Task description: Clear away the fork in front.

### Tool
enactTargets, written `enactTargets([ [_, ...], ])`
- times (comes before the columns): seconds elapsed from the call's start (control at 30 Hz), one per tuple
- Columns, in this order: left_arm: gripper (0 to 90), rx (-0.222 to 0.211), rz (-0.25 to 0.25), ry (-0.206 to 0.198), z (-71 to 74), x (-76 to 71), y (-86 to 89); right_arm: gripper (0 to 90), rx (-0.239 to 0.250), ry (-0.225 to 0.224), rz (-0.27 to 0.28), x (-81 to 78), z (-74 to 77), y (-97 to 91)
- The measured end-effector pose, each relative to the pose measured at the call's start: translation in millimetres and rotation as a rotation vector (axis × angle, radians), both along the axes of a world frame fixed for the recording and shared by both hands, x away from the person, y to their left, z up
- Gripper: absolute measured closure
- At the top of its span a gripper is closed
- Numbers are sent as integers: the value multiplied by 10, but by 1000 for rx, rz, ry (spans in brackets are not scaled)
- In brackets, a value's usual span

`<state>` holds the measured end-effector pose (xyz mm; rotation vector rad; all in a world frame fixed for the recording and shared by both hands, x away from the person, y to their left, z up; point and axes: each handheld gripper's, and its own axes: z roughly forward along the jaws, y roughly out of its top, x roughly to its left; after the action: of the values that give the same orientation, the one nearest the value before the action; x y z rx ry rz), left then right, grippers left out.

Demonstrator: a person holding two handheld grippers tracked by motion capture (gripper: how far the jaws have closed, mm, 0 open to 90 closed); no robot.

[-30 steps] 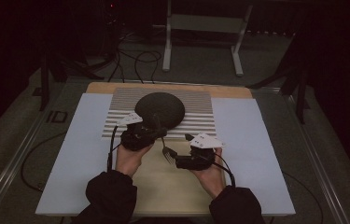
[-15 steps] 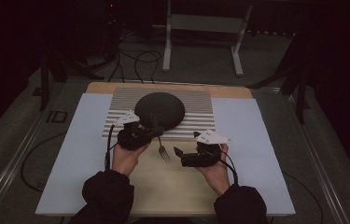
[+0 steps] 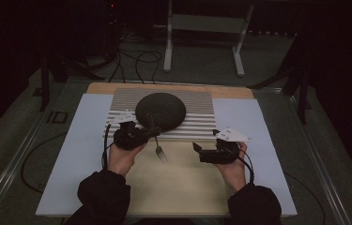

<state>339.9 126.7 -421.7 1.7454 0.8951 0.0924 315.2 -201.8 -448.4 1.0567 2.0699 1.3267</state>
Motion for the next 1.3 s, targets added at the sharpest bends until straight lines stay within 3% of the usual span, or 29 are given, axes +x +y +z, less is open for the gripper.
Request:
enactTargets([
  [0.2, 875, -1, 15, 7, 7, 1, 96, 78, -26, -29, -47, -22, -51, -258],
  [0.3, 875, -19, 23, 14, 1, 12, 152, 78, -17, -33, -66, -58, -106, -413],
  [0.57, 875, -5, 30, 20, 9, 22, 203, 79, 15, -87, -99, -165, -188, -680],
  [1.0, 875, 21, 26, 35, 9, -16, 359, 79, 8, -126, -132, -199, -255, -748],
  [1.3, 875, 36, 12, 56, -21, -57, 449, 81, 12, -117, -177, -210, -299, -830],
])
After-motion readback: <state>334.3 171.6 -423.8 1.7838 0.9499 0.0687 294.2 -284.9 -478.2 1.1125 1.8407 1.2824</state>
